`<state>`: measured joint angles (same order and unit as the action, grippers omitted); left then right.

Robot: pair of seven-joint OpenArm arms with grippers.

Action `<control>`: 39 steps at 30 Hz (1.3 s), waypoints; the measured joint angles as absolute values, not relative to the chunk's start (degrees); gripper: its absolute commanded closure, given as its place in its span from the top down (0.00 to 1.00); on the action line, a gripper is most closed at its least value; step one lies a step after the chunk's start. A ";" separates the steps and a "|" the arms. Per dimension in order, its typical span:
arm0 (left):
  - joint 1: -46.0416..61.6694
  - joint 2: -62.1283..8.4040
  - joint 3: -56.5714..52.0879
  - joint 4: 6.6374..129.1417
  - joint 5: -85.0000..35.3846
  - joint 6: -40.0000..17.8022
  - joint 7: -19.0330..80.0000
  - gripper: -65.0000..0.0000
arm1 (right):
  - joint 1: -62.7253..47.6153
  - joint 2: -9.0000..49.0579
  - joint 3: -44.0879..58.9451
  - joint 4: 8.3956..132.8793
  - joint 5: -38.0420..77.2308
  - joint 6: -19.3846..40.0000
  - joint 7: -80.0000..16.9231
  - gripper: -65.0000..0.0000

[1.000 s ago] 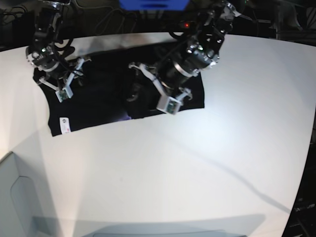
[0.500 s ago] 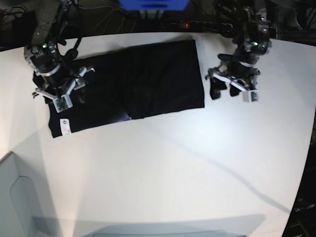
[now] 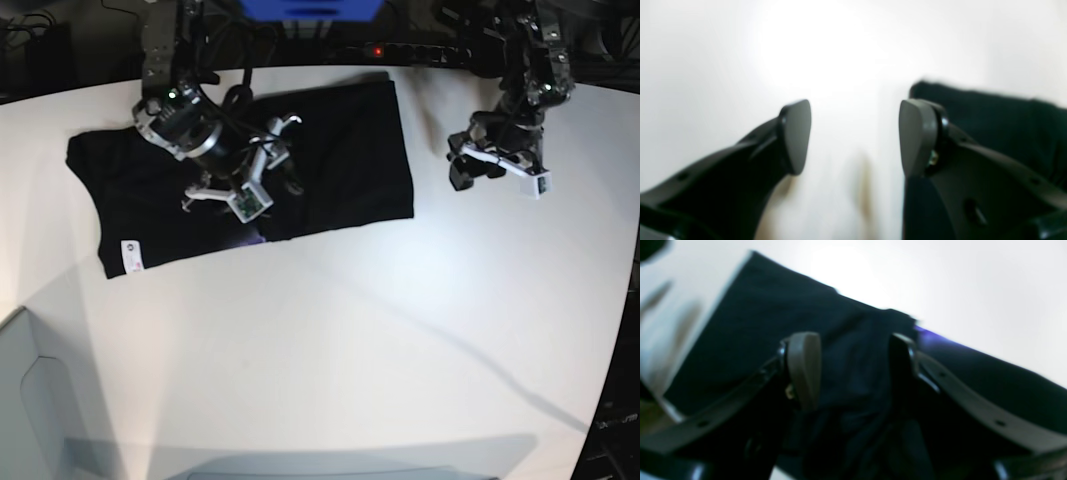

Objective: Fold the T-shirt properly
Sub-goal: 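Move both grippers to the ends of the folded bundle and grasp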

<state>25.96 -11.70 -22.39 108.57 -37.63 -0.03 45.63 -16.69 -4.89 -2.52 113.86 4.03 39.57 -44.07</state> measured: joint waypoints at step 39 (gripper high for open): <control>4.08 -8.69 -7.92 90.41 -37.45 0.30 45.28 0.61 | -3.07 2.70 38.19 90.41 3.73 39.59 -44.21 0.52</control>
<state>4.08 -8.69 -7.92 90.41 -37.45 0.30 45.28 -3.07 2.70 38.19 90.41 3.73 39.59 -44.21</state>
